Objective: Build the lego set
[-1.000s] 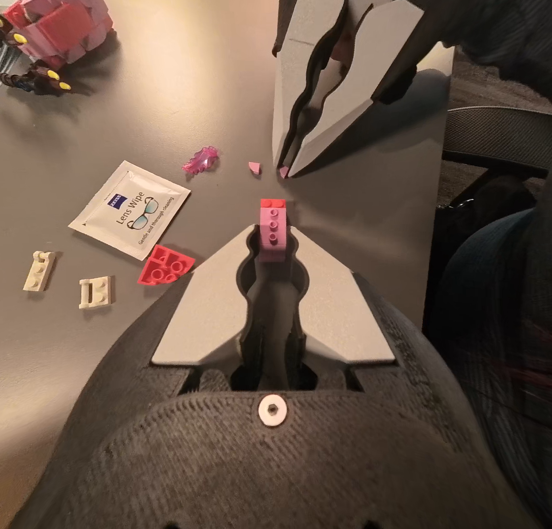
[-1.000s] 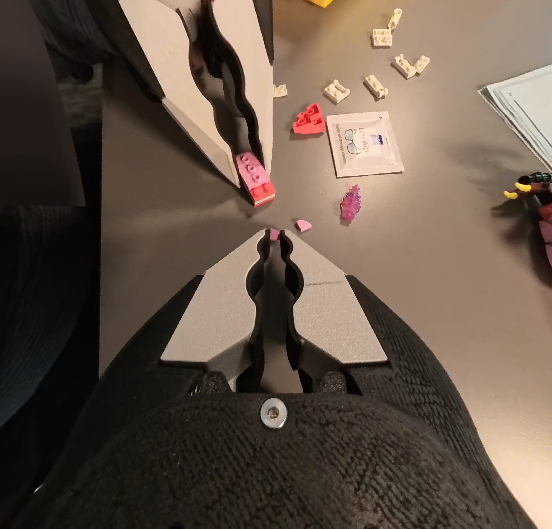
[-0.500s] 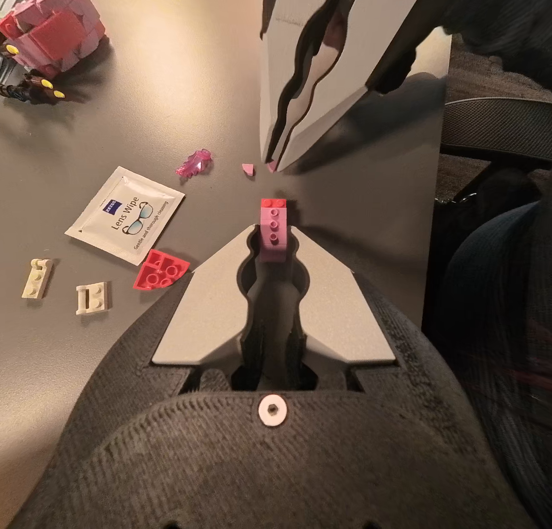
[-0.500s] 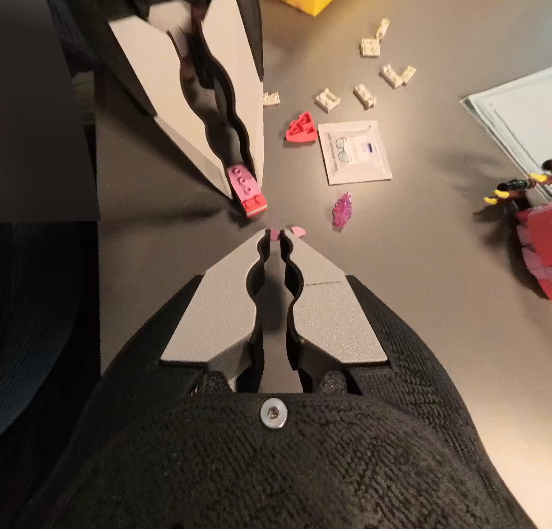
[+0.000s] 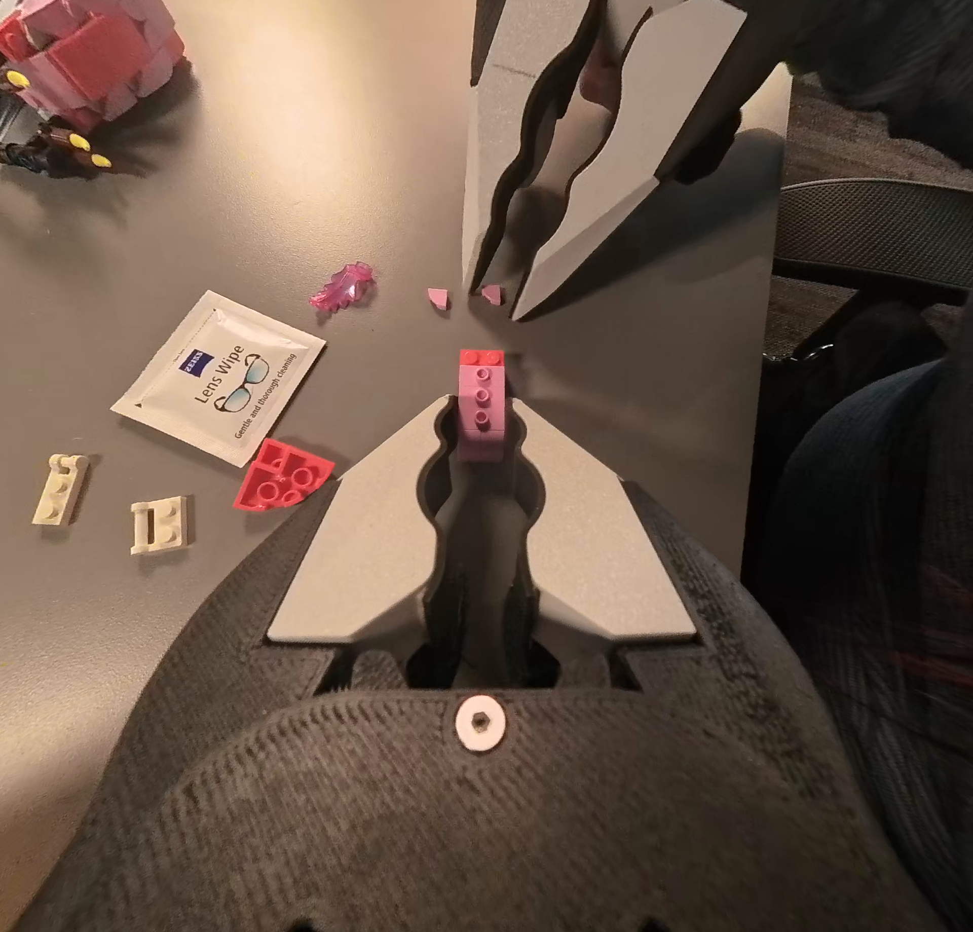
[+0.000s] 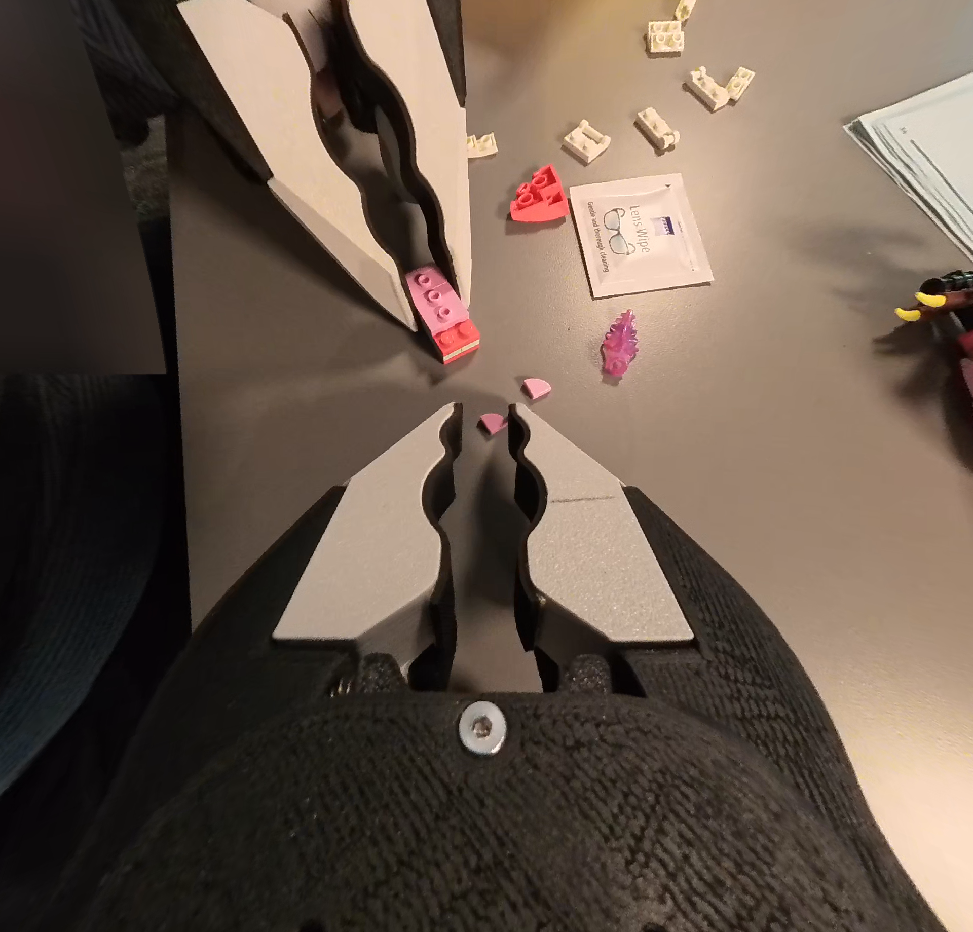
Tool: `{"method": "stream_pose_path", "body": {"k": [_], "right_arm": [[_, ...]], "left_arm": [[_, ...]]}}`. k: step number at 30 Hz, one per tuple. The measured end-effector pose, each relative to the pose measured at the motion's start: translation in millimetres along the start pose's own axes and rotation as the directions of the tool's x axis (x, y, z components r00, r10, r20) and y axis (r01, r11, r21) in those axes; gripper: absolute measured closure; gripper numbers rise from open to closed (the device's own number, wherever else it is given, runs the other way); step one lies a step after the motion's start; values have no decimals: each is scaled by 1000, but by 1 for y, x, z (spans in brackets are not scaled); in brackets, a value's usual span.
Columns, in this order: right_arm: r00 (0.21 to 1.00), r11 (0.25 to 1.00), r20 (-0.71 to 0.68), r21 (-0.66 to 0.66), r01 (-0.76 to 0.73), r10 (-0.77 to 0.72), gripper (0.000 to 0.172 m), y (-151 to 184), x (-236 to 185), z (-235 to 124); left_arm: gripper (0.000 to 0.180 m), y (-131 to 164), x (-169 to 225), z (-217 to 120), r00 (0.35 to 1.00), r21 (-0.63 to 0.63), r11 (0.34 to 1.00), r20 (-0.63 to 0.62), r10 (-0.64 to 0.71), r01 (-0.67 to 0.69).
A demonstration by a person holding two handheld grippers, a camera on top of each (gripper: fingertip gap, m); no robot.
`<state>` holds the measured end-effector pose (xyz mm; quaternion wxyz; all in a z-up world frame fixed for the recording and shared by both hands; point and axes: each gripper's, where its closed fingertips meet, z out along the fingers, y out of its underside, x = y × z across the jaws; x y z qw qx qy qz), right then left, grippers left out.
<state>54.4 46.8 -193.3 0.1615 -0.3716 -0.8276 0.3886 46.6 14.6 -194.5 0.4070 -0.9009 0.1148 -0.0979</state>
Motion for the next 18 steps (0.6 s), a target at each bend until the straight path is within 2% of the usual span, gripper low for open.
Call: {"method": "stream_pose_path", "body": {"k": [12,18], "right_arm": [[996,999,78,-28,-29,32,161,9,-11,-11],[999,1000,41,22,-19,18,161,3,-4,-12]], "left_arm": [[164,0,0,0,1000,0,1000,-2,-2,2],[164,0,0,0,1000,1,1000,-3,-4,4]]}}
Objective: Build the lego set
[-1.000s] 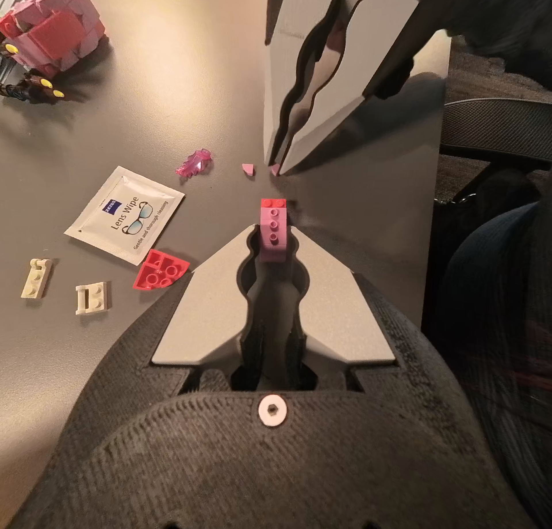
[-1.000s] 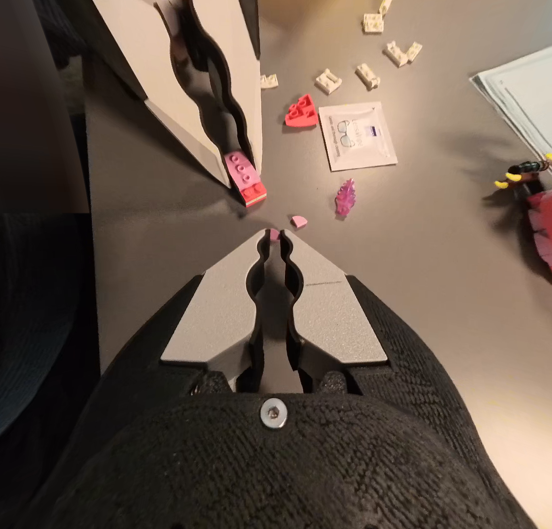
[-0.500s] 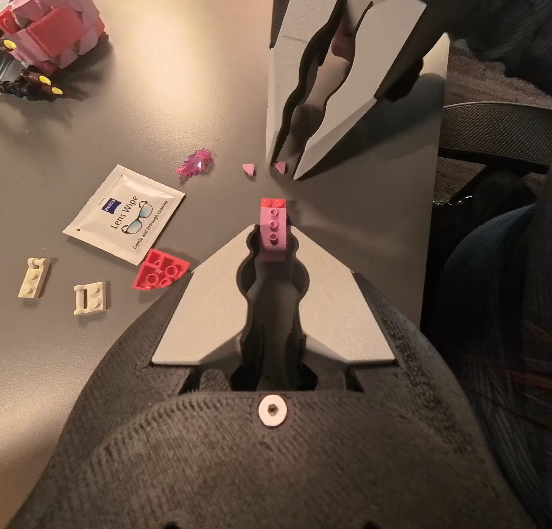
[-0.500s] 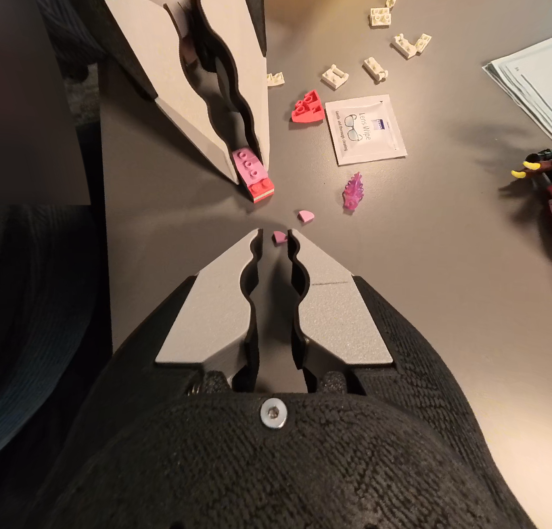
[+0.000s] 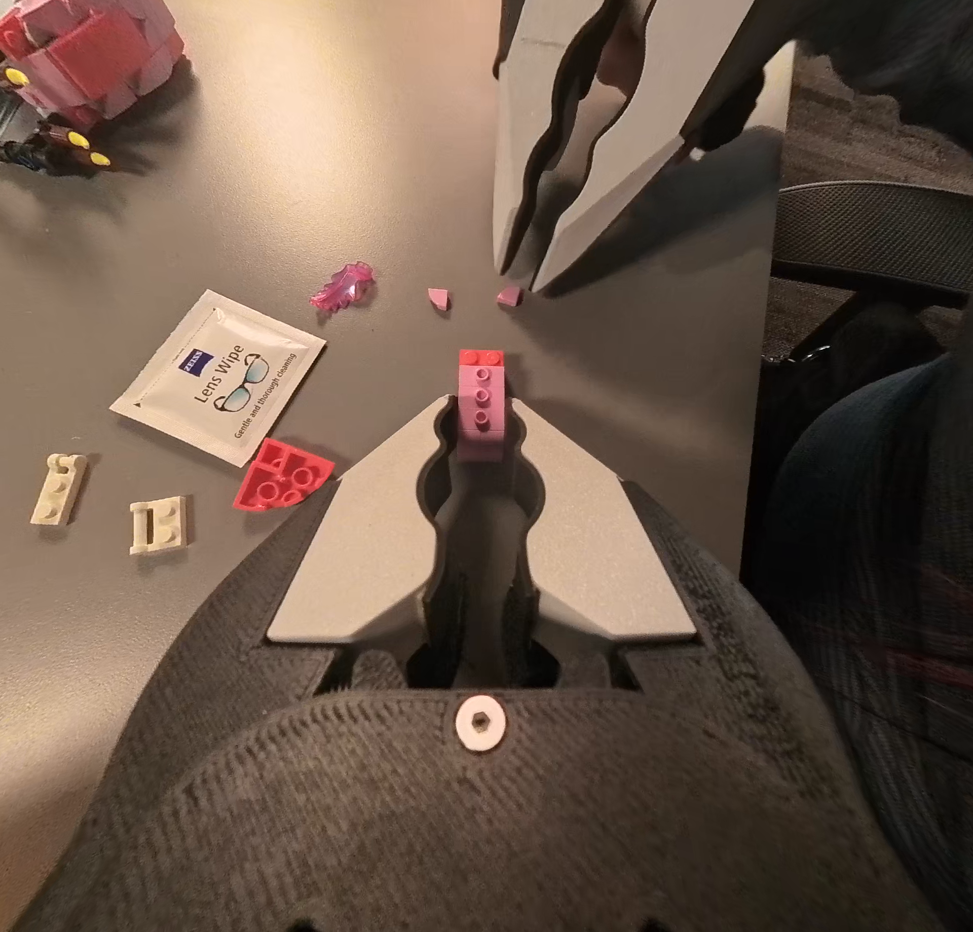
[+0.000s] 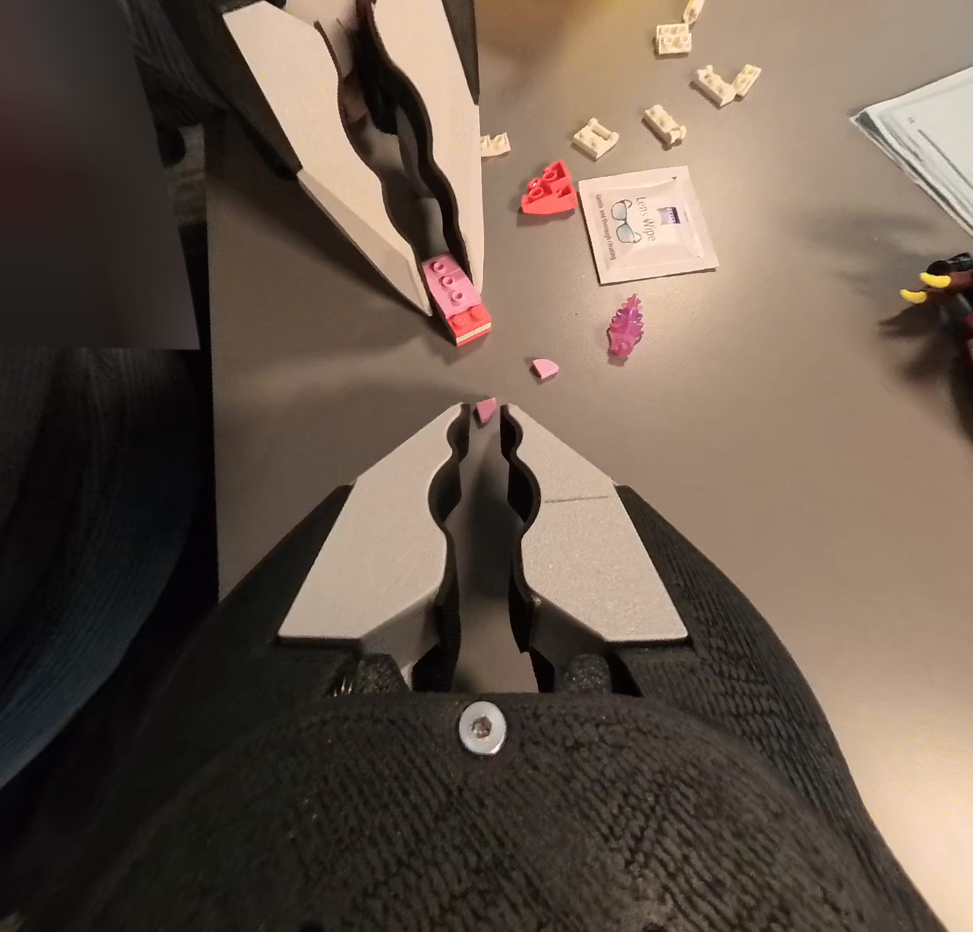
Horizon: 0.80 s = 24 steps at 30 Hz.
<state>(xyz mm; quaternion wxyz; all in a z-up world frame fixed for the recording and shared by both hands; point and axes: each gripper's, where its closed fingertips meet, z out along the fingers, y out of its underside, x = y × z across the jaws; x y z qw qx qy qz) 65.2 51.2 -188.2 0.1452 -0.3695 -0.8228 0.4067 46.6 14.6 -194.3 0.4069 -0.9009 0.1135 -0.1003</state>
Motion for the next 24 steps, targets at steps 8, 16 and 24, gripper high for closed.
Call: {"method": "stream_pose_path", "body": {"k": [8,16,24], "right_arm": [[999,998,-9,-20,52,-53,162,2,-1,6],[997,998,-34,-16,65,-66,164,2,-1,6],[994,997,-71,-10,78,-79,167,3,-2,6]], "left_arm": [[164,0,0,0,1000,0,1000,-1,-1,1],[164,0,0,0,1000,0,1000,0,-1,1],[164,0,0,0,1000,0,1000,2,1,-1]]}}
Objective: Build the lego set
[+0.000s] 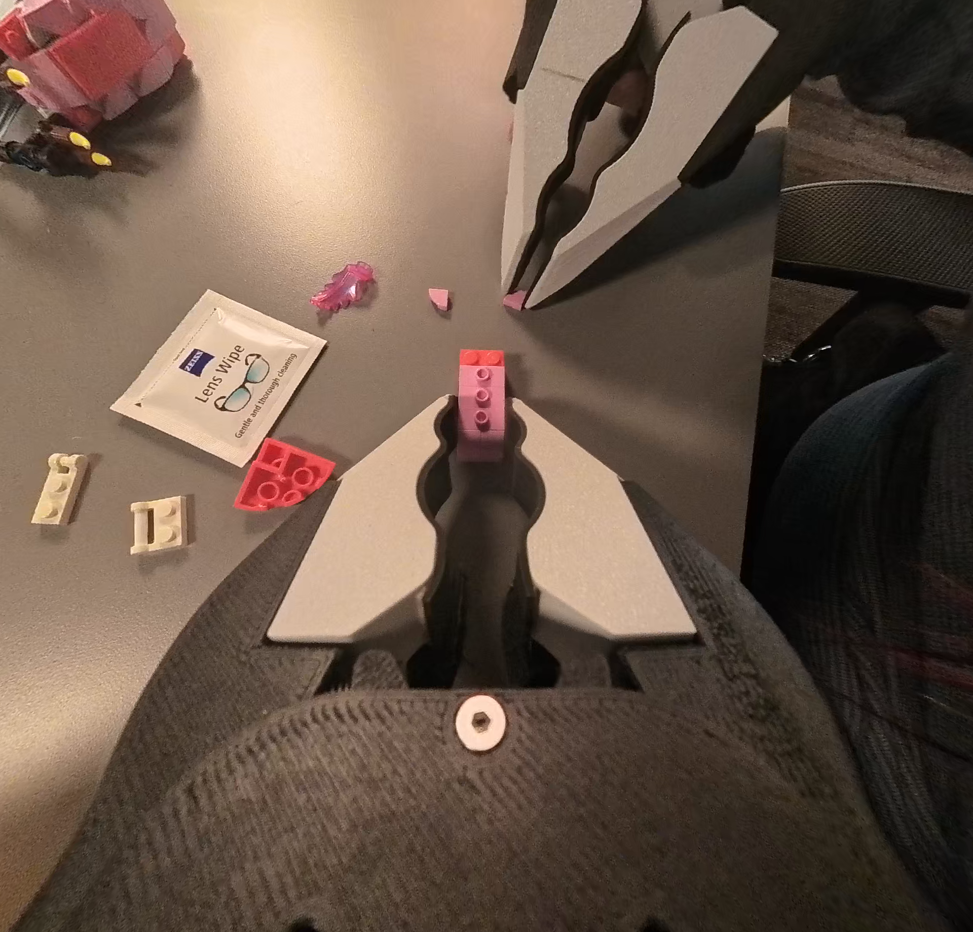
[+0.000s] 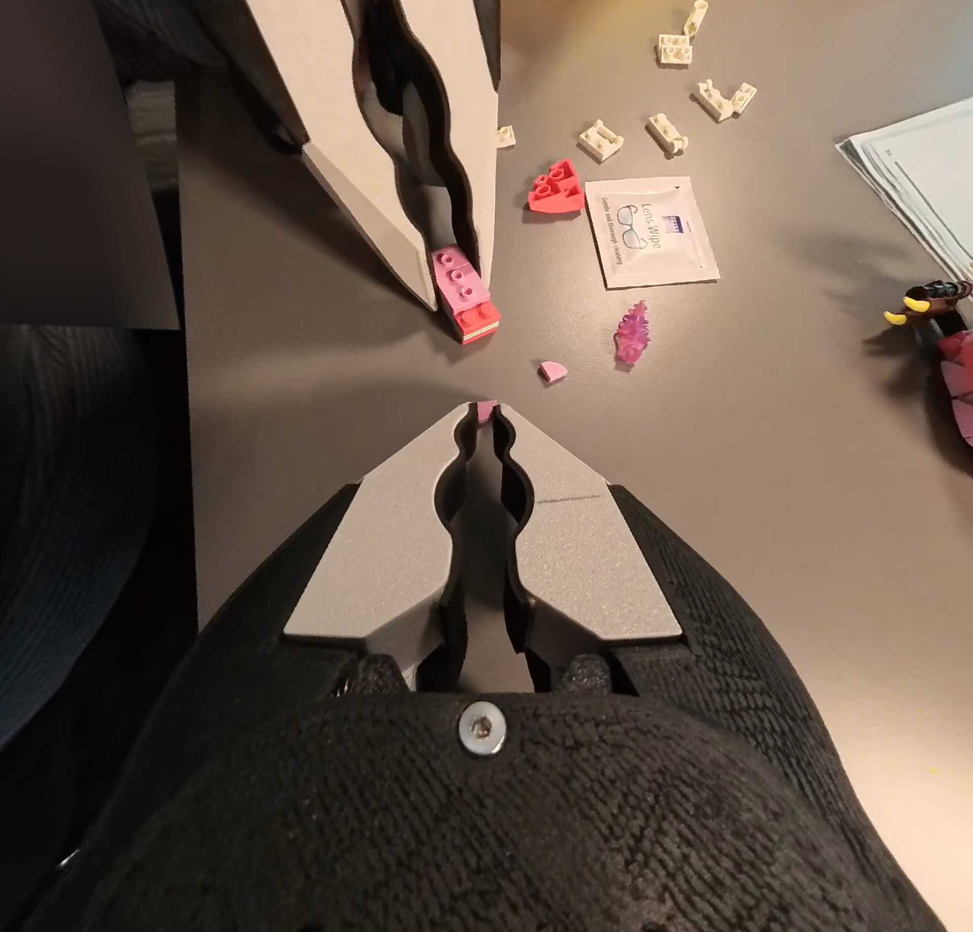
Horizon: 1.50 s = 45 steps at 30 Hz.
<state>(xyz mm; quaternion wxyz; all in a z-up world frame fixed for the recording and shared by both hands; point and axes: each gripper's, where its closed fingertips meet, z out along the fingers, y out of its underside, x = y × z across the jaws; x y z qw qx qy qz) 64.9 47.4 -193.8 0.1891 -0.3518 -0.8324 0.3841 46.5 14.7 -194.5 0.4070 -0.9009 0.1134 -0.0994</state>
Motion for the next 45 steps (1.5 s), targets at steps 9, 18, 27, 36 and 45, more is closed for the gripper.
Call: {"method": "stream_pose_path", "body": {"k": [9,18,27,36,45], "right_arm": [[1000,1000,-3,2,-5,5,166,0,-1,0],[988,998,138,3,-64,63,162,1,-20,-5],[979,999,201,36,10,-17,151,-5,-27,-3],[980,1000,200,-8,-6,8,156,3,-25,-7],[983,1000,184,-6,-5,6,160,5,-24,-9]], "left_arm": [[164,0,0,0,1000,0,1000,1,1,-1],[164,0,0,0,1000,0,1000,2,2,-2],[164,0,0,0,1000,0,1000,2,2,-2],[164,0,0,0,1000,0,1000,2,2,-2],[164,0,0,0,1000,0,1000,3,2,-2]]}}
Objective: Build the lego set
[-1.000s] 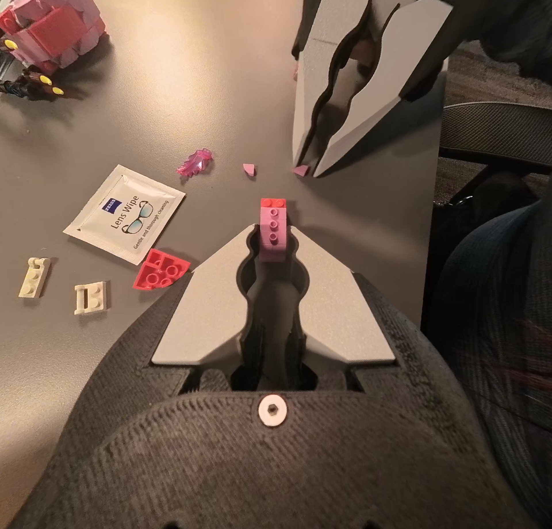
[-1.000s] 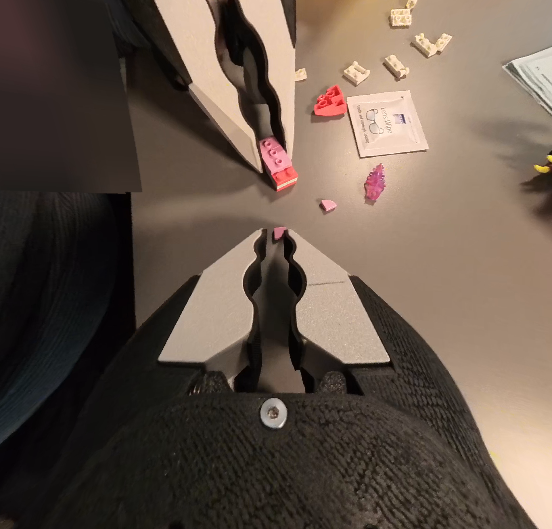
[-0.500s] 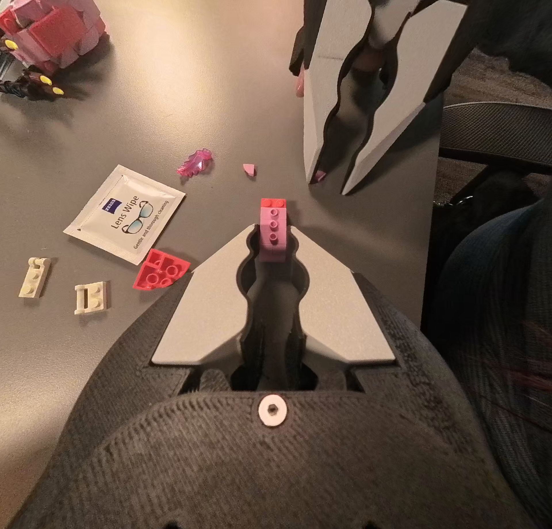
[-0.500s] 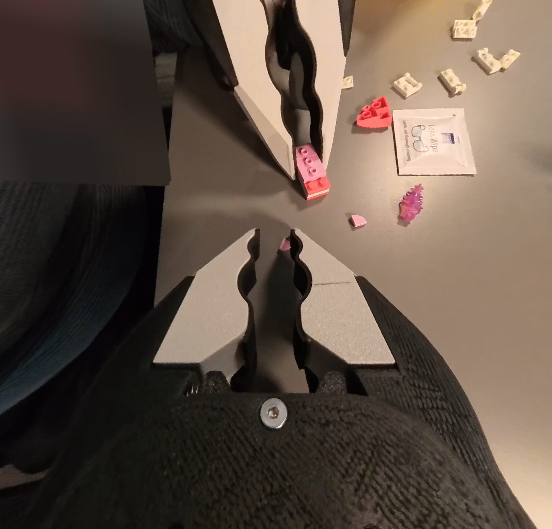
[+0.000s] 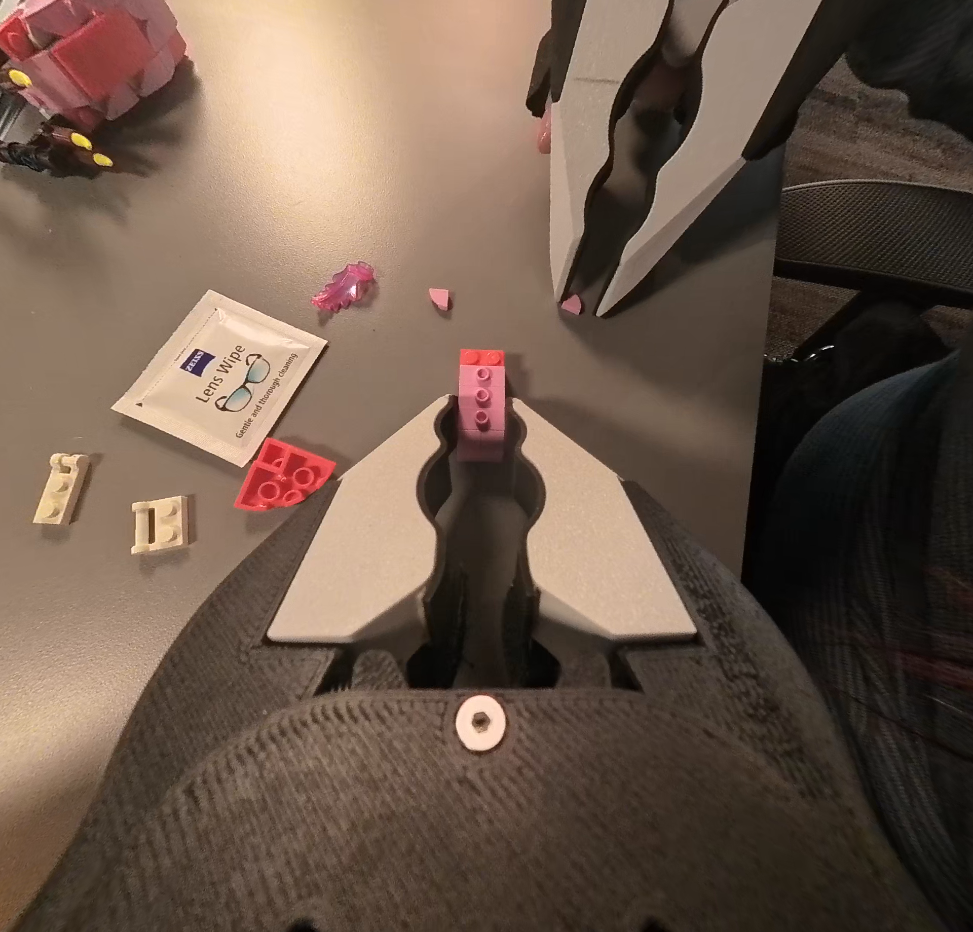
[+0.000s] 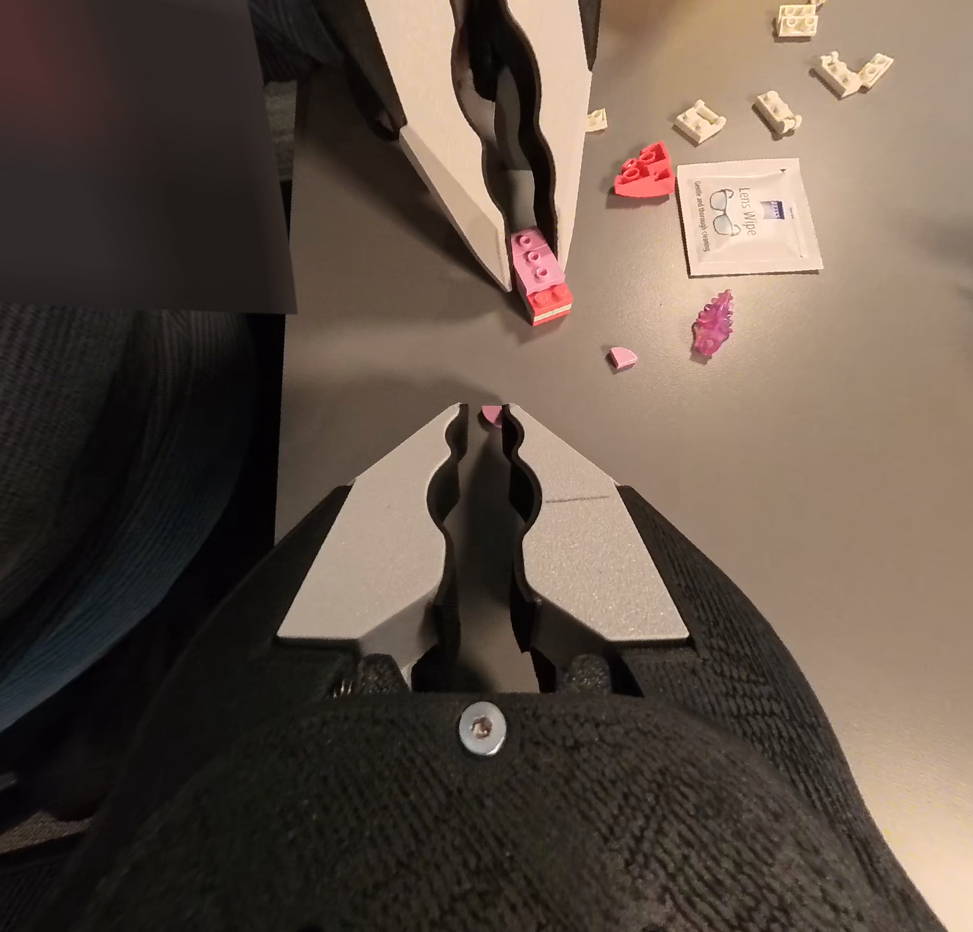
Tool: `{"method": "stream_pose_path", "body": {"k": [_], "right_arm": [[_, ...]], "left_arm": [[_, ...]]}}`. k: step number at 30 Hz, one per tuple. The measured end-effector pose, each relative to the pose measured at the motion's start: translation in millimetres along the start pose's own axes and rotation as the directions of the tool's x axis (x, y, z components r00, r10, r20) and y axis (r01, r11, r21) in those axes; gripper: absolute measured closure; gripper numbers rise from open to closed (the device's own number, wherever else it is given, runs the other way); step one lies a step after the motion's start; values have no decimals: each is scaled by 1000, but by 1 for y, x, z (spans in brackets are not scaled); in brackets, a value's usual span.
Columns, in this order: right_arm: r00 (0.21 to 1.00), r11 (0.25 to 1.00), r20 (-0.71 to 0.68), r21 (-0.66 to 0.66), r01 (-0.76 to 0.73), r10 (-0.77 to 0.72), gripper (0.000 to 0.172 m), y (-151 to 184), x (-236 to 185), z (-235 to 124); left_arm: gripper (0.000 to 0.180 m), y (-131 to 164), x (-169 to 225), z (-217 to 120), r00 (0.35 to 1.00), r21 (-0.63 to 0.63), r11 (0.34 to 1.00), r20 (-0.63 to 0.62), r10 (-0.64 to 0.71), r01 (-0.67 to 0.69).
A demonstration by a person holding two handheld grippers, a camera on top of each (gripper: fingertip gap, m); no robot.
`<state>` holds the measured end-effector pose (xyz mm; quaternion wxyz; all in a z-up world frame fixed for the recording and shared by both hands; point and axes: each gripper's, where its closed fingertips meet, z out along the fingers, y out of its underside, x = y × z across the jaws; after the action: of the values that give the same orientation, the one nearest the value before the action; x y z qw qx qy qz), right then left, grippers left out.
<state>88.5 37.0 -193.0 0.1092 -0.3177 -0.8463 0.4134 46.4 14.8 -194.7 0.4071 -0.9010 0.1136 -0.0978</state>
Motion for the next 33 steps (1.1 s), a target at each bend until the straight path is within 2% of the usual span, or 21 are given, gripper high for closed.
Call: {"method": "stream_pose_path", "body": {"k": [24,33], "right_arm": [[999,999,-24,-15,32,-32,168,0,6,0],[992,989,-19,77,123,-122,168,-32,14,1]], "left_arm": [[164,0,0,0,1000,-1,1000,1,4,-4],[164,-2,8,0,997,9,999,-52,53,-52]]}}
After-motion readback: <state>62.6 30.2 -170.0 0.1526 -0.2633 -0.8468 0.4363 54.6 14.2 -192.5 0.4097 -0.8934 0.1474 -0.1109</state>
